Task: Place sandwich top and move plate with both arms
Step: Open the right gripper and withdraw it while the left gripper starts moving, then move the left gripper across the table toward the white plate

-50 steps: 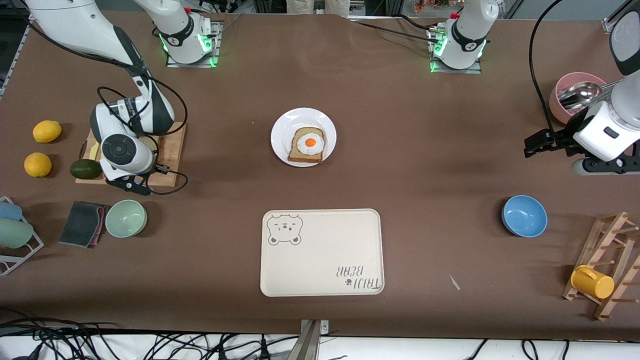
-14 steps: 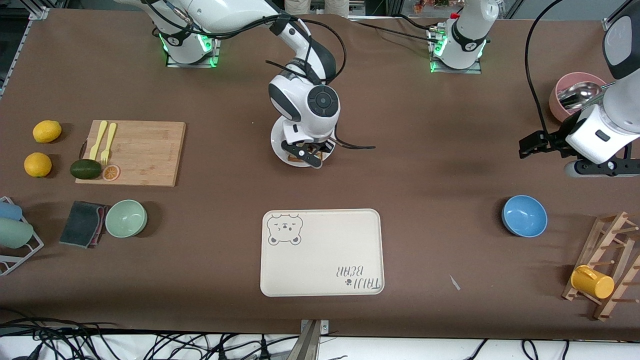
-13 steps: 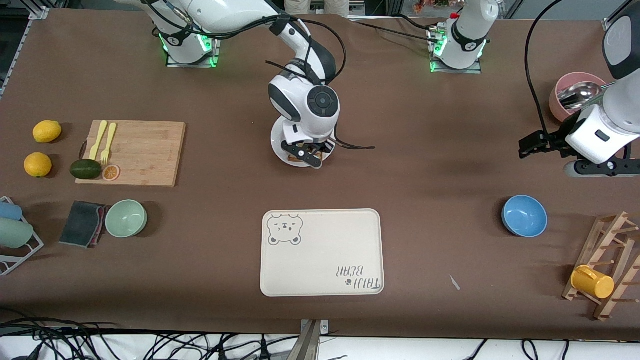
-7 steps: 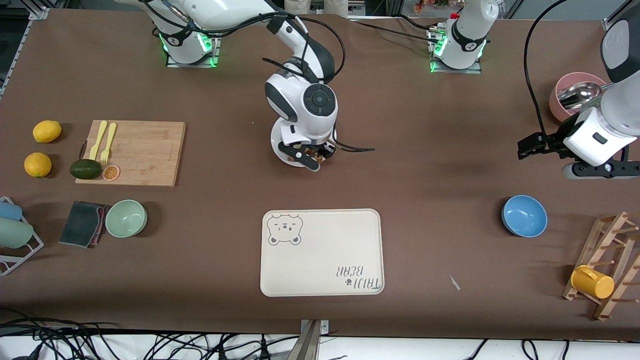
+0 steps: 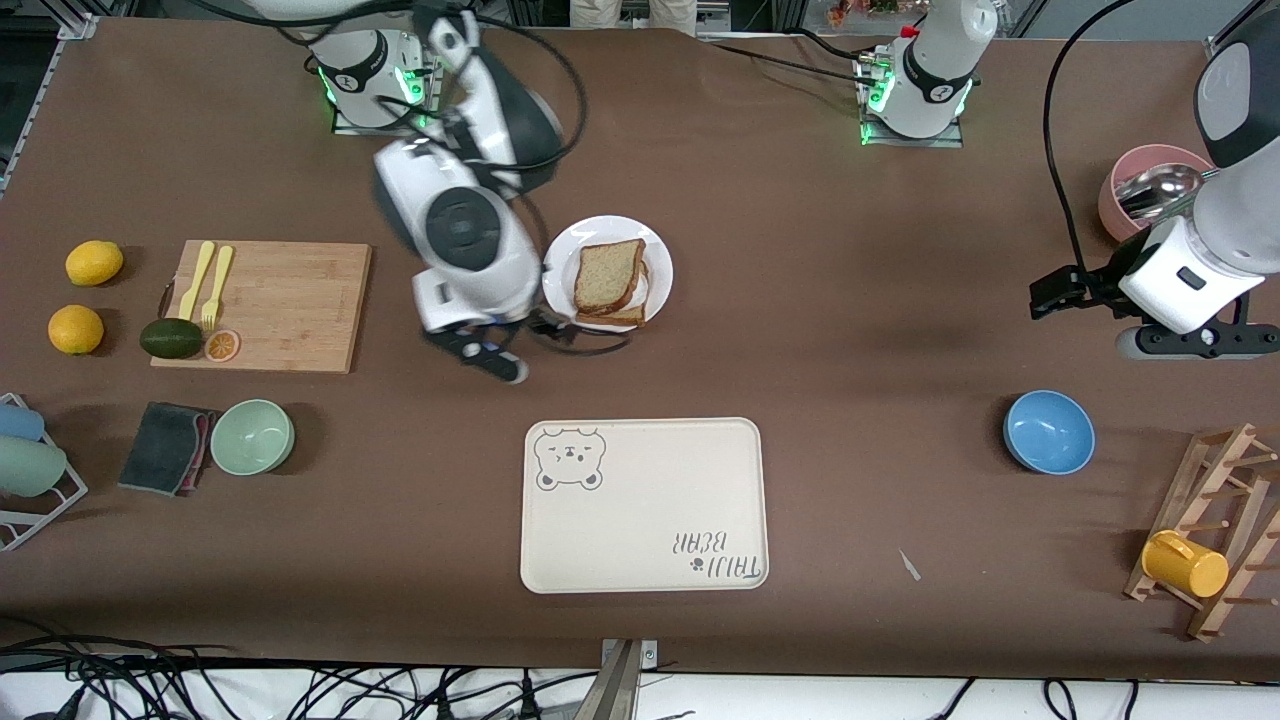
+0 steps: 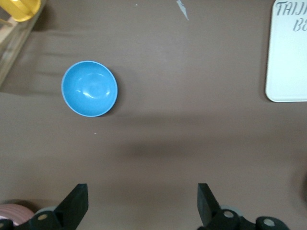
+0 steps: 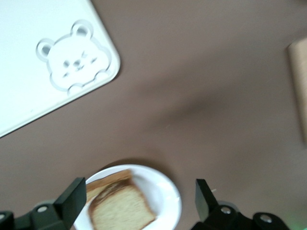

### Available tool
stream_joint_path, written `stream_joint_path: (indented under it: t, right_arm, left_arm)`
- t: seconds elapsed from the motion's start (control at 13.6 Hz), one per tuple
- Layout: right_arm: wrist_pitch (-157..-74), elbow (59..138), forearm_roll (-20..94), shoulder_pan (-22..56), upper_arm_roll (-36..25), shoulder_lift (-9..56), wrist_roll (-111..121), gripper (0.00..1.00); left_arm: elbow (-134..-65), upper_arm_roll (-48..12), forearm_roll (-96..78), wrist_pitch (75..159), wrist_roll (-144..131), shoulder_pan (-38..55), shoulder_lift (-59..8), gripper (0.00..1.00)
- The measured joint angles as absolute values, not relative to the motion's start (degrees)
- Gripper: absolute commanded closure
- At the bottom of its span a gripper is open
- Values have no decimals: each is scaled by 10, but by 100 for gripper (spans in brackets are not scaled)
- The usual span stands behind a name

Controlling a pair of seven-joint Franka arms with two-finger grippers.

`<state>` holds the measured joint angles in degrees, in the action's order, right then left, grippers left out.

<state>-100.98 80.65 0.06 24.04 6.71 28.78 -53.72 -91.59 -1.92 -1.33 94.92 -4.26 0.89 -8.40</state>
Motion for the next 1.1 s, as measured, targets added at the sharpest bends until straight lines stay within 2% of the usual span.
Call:
stream_joint_path:
  t: [0.29, 0.51, 0.81, 1.1]
  right_arm:
    - [-958, 806, 14, 147, 62, 266, -319, 0]
    - [-907, 805, 61, 89, 20, 228, -140, 0]
    - [-853, 800, 87, 61, -76, 165, 52, 0]
    - [-851, 805, 61, 39, -76, 87, 66, 0]
  left_arm:
    - [-917, -19, -74, 949, -43, 9, -93, 0]
    - [-919, -26, -114, 940, -42, 9, -112, 0]
    - [-926, -32, -221, 908, -38, 9, -170, 0]
    - [-927, -30, -310, 891, 44, -5, -228, 0]
